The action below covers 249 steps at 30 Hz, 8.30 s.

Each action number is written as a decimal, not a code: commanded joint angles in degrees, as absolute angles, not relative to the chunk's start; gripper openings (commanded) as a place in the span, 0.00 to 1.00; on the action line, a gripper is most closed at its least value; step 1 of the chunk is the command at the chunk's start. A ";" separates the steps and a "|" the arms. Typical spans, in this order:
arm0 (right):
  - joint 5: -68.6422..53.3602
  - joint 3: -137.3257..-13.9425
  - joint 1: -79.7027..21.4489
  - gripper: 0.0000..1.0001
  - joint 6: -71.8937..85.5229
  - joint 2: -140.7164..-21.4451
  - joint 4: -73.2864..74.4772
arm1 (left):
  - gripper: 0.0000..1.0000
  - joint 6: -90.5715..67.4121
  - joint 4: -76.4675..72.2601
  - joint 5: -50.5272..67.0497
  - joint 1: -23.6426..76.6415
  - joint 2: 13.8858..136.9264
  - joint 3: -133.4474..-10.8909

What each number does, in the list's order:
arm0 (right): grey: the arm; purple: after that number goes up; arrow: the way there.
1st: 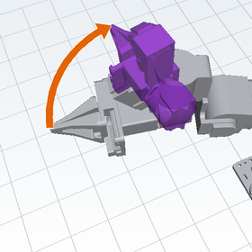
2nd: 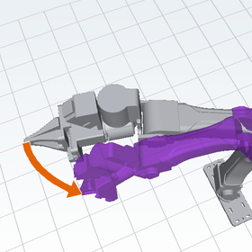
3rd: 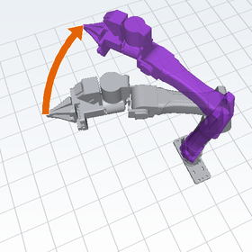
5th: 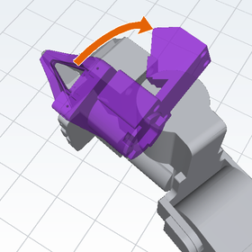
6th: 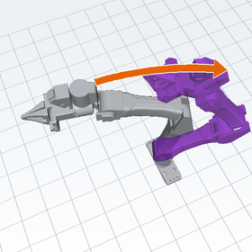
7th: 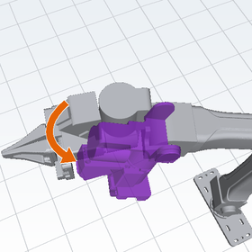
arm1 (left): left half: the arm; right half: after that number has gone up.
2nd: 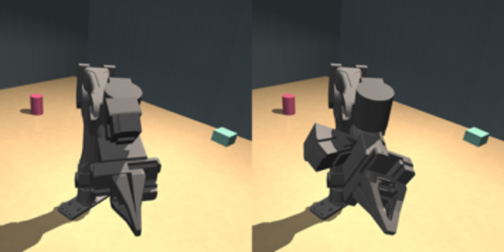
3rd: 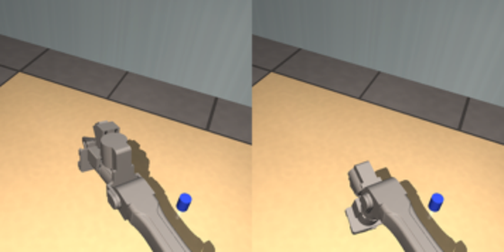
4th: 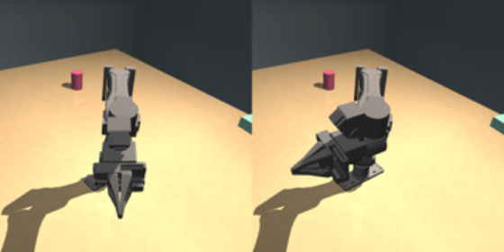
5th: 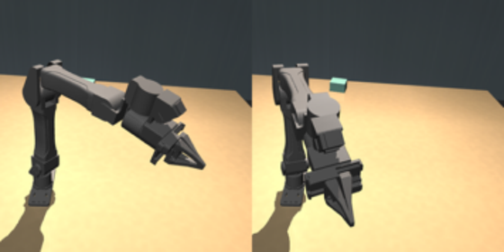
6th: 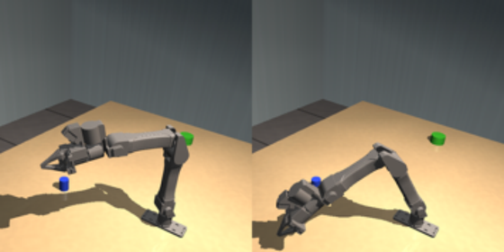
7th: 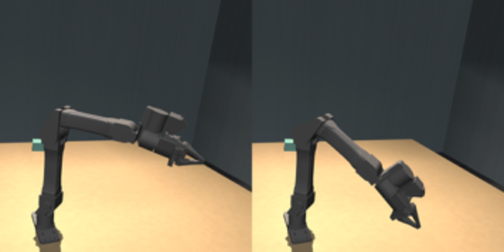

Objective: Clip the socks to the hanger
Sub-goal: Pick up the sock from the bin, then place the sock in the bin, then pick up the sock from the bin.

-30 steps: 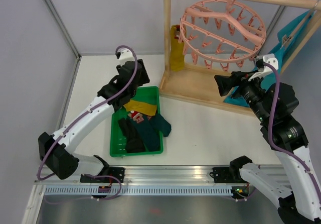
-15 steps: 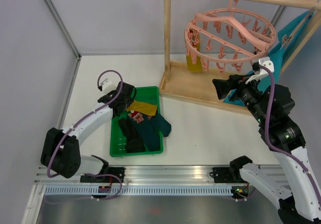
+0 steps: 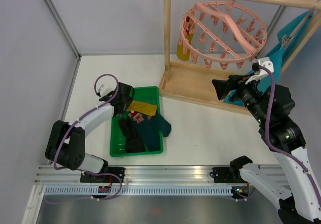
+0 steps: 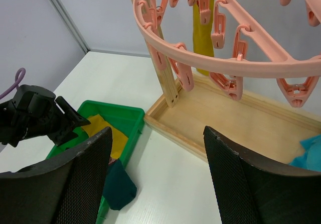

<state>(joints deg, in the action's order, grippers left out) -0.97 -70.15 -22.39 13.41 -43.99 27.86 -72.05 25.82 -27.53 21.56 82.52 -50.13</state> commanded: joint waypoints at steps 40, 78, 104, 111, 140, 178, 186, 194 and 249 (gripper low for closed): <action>-1.41 -68.12 -22.59 0.80 12.57 -42.36 27.33 | 0.51 -80.07 18.28 -28.12 17.75 90.44 -52.56; -5.09 -74.79 -22.50 0.80 15.99 -47.63 26.81 | 0.02 -17.44 -5.81 29.05 19.77 64.95 -61.60; -17.75 -77.78 -22.59 0.82 21.62 -48.25 26.54 | 0.02 6.94 -0.54 48.96 38.32 61.34 -69.95; -16.97 -76.29 -22.59 0.82 21.18 -48.95 26.10 | 0.02 0.62 1.40 30.43 38.14 65.12 -68.82; -16.08 -71.10 -22.59 0.82 20.48 -49.13 23.64 | 0.02 -32.34 4.66 0.38 39.90 66.35 -51.79; -14.50 -69.96 -22.59 0.82 19.60 -47.11 24.79 | 0.45 -15.49 13.79 5.47 35.16 58.53 -47.63; -14.50 -69.69 -22.59 0.82 19.69 -47.29 24.52 | 0.42 -4.23 22.48 20.91 38.14 65.82 -56.49; -13.36 -69.61 -22.59 0.82 18.81 -45.97 25.75 | 0.40 4.74 32.25 13.97 44.38 69.35 -60.38; -11.34 -68.20 -22.59 0.83 17.14 -44.21 26.89 | 0.47 10.11 35.77 -18.81 62.14 95.97 -70.05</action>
<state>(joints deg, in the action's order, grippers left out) -11.92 -68.66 -22.39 17.74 -44.64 27.86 8.10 34.72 -15.33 61.47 95.20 -67.59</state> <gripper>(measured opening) 0.826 0.470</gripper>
